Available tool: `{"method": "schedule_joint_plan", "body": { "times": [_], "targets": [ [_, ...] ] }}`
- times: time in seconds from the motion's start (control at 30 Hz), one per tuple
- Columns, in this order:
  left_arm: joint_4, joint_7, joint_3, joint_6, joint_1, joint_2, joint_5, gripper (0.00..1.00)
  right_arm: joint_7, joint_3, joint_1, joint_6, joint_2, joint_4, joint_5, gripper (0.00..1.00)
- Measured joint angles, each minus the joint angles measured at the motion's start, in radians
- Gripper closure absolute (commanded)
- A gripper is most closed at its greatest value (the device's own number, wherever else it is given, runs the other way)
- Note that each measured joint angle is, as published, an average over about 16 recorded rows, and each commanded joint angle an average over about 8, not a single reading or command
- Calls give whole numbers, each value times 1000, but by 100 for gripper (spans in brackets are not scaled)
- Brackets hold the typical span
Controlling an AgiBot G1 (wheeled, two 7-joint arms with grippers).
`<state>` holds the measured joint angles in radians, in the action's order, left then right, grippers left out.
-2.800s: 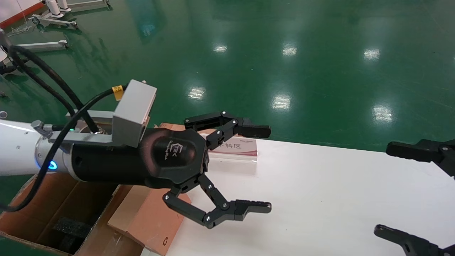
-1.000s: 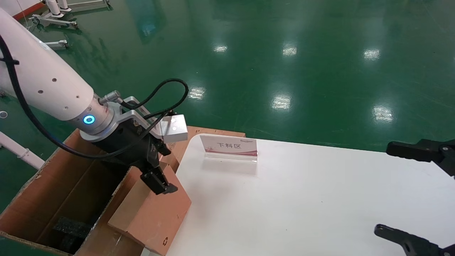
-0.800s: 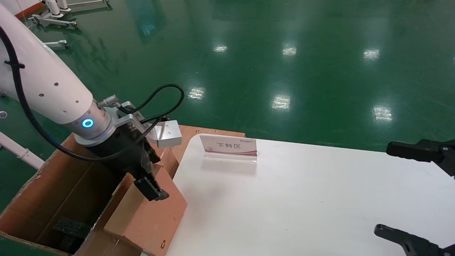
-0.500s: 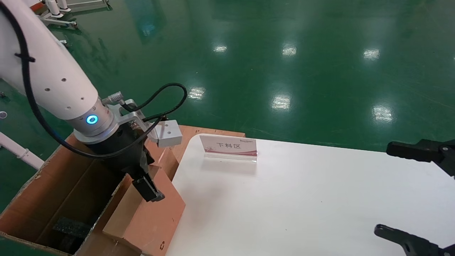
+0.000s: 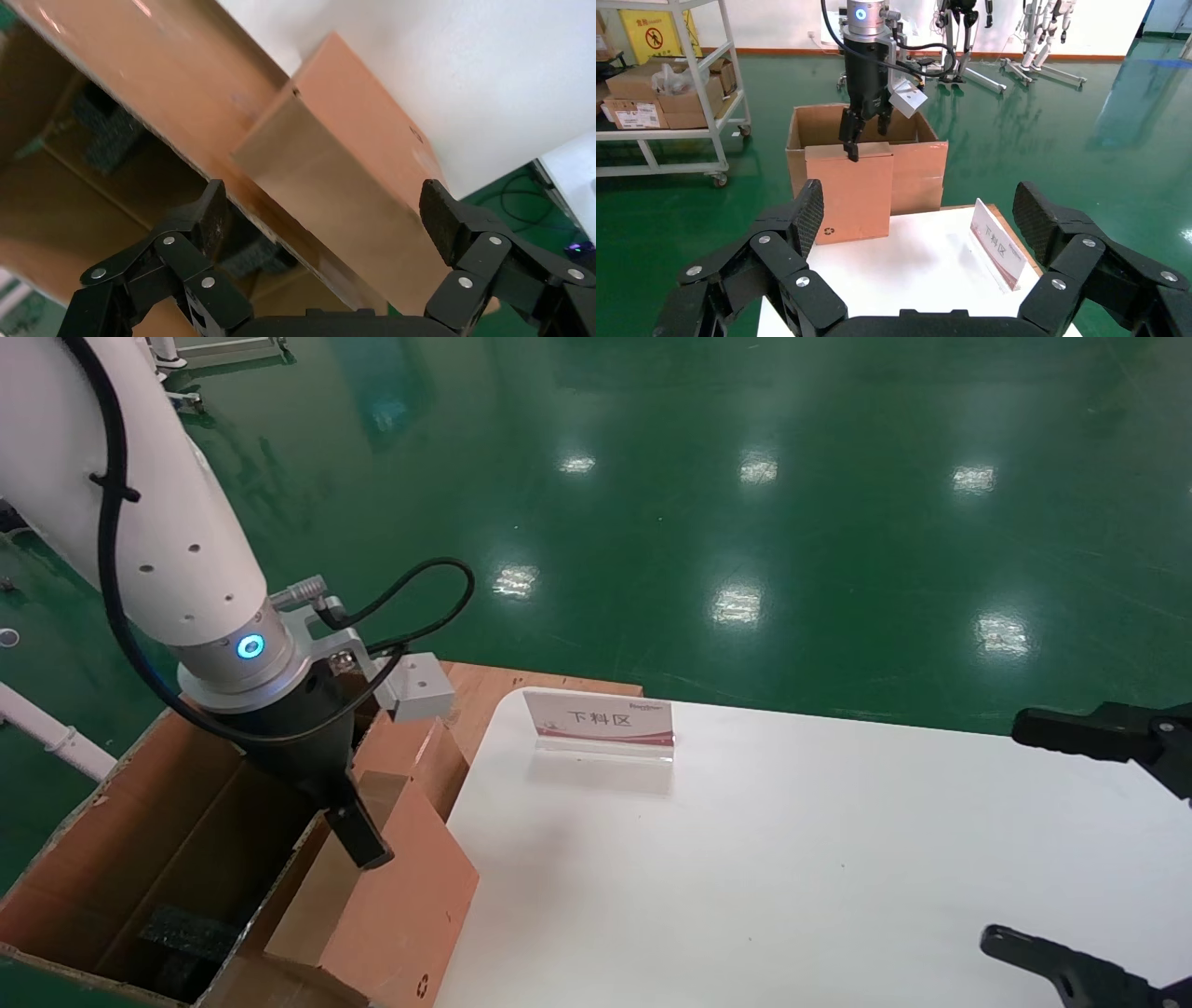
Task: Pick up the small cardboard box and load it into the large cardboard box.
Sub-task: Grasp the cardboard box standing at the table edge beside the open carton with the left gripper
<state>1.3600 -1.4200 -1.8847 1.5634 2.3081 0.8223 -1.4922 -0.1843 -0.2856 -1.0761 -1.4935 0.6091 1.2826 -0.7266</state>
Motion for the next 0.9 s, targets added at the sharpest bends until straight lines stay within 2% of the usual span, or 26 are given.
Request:
{"method": "schedule_joint_plan", "body": {
  "times": [0.4,0.9],
  "targets": [
    [0,-72,-123,-13,53,18,93,0,0,-1,0,0,0,0,1,0],
    [1,-58,-208,-54,42,-10,162,0,1,-2,0,1,-1,0,1,0]
  ]
}}
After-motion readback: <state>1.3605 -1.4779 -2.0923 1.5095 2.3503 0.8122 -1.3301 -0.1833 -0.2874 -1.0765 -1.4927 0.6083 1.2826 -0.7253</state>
